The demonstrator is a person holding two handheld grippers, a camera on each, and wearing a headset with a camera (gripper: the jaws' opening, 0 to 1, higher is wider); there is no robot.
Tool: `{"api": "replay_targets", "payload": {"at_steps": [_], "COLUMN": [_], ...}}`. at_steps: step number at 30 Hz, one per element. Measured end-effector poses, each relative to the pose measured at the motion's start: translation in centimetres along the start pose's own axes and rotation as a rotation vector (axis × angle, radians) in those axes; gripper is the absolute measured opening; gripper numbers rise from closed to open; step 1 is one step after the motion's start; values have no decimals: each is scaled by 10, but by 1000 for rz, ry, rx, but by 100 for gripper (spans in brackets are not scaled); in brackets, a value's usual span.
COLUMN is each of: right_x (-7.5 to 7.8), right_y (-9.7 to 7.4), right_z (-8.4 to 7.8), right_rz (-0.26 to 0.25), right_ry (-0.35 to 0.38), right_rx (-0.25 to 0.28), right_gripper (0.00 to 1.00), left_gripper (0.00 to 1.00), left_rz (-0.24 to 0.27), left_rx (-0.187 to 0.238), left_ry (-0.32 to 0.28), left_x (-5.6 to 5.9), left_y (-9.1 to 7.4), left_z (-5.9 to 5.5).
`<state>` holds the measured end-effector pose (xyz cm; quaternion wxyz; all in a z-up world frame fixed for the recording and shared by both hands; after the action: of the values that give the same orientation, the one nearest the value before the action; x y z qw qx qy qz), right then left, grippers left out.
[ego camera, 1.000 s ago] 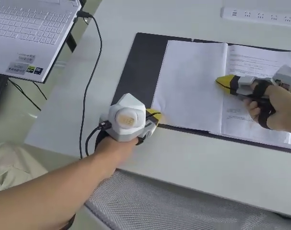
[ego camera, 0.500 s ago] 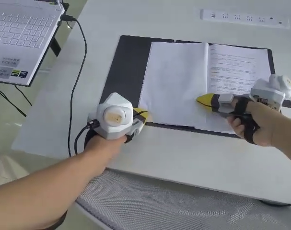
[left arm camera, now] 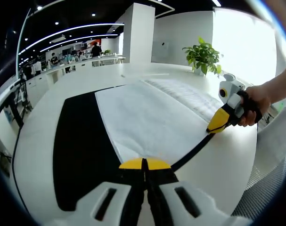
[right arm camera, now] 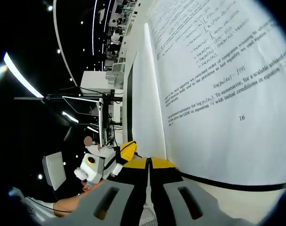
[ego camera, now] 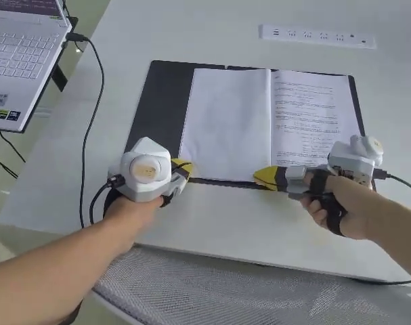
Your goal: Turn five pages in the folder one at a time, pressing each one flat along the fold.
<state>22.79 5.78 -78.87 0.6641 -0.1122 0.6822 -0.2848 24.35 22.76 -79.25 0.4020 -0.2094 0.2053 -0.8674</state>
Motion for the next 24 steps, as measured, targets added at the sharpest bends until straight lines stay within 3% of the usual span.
{"api": "replay_targets", "payload": {"at_steps": [5,8,15,20,24], "right_x": [4,-4,-32,-41,-33], "right_y": [-4,-10,-36,-57,-75], "right_z": [-23,-28,-30,-26,-20], "right_rz": [-5,45,128,118,34], "right_ry": [6,33,18,-38,-125], "right_rx": [-16,3,102,190,254], "right_gripper": [0,0,0,0,11], "left_gripper": [0,0,0,10,16], "left_rz": [1,-2,-7,-23,-47], "left_rx": [-2,0,-6,-1,24], "left_ry": [-4,-18,-43,-55,-59], "left_x": [0,-1,0,7,16], "left_y": [0,0,-1,-6,-14], "left_z": [0,0,1,10,21]}}
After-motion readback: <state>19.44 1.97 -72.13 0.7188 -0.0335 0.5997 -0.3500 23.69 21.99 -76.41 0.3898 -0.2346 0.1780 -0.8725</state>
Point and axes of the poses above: the centre of the closed fingertips' face, and the gripper's own axes: y roughly forward along the fingers, x roughly to its right, z roughly out of its top, the point moved 4 cm from there along -y, roughly backward along the fingers, and after that the axes turned 11 degrees about -z, right-handed, at the moved point
